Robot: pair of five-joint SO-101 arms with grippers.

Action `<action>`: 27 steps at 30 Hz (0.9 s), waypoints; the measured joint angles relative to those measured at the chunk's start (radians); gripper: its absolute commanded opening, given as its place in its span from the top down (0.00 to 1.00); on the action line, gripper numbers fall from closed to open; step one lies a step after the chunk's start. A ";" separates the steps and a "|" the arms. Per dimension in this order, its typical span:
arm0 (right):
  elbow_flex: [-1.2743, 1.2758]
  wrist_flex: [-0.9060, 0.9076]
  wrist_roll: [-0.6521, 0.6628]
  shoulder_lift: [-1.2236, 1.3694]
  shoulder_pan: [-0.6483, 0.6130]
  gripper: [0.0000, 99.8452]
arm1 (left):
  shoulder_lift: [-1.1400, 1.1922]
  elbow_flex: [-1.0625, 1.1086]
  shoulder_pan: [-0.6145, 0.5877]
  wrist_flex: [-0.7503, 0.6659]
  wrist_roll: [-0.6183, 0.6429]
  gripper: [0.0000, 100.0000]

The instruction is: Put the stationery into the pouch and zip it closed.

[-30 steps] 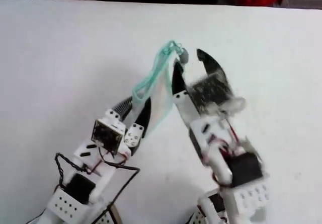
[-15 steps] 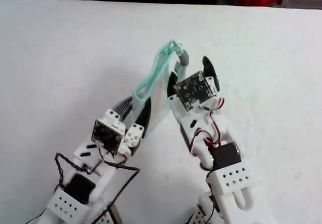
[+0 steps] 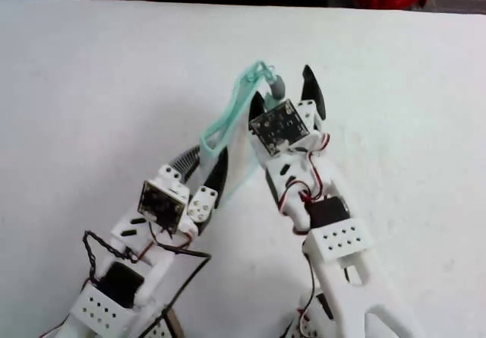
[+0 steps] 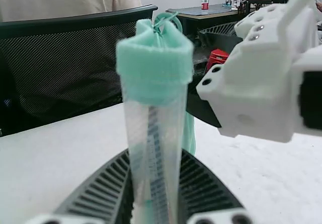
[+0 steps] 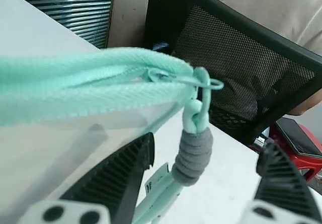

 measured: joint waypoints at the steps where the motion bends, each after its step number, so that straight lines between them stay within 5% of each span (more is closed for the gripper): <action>1: 0.000 -0.005 0.000 0.011 0.000 0.68 | 0.000 0.000 0.000 0.000 0.000 0.95; 8: -0.064 -0.008 0.006 0.080 0.020 0.68 | 0.000 0.000 0.000 0.000 0.000 0.95; 16: -0.124 -0.008 0.046 0.150 0.049 0.89 | 0.000 0.000 0.000 0.000 0.000 0.95; 27: -0.124 -0.008 0.160 0.120 0.043 0.98 | 0.000 0.000 0.000 0.000 0.000 0.95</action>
